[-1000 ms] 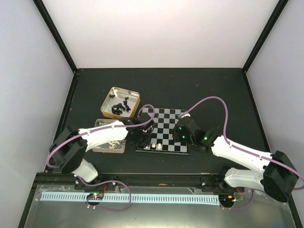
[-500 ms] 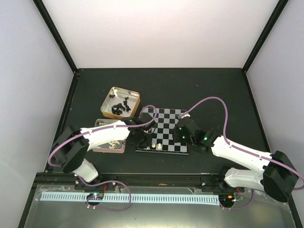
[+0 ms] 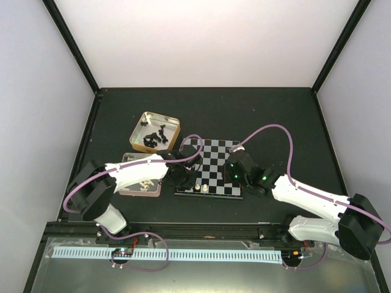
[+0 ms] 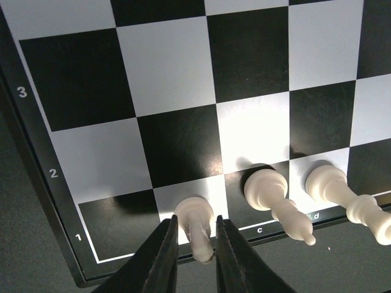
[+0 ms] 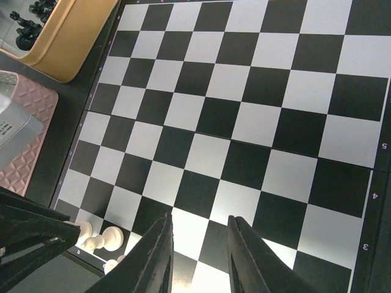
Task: Set up the chess pieces on the board
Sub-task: Place the chess piece on the chessboard, then pick up the chess piece from the storage box.
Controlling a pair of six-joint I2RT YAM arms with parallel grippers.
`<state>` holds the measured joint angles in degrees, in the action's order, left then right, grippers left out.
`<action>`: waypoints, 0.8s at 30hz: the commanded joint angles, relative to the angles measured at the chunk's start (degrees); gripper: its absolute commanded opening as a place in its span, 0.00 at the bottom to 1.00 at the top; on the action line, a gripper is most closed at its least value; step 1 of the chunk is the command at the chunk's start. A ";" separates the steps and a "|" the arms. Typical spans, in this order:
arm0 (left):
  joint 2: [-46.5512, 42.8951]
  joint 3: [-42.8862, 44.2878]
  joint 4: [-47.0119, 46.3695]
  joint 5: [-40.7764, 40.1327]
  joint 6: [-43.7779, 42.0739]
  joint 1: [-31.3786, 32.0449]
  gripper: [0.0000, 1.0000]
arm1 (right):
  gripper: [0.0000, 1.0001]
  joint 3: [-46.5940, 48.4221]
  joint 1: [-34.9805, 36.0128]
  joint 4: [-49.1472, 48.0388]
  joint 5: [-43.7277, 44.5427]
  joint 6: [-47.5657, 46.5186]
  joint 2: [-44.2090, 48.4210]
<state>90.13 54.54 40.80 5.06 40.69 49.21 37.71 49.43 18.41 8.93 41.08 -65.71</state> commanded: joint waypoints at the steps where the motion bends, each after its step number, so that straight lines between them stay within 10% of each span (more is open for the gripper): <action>1: 0.31 2.49 2.17 -1.31 0.19 0.35 0.22 | 0.25 -0.89 -0.17 -0.91 0.65 0.49 1.25; 14: -6.22 4.94 5.72 -9.14 1.30 -1.28 0.41 | 0.26 -1.20 -0.15 -0.66 1.84 0.75 2.93; 24: -19.21 -5.51 2.27 -13.82 4.07 -17.16 0.49 | 0.27 -1.16 -0.18 -0.77 1.73 0.53 2.04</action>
<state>75.44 52.97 44.10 -6.09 43.13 37.54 36.91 49.43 18.44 9.13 41.08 -63.59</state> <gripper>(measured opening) 0.492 0.266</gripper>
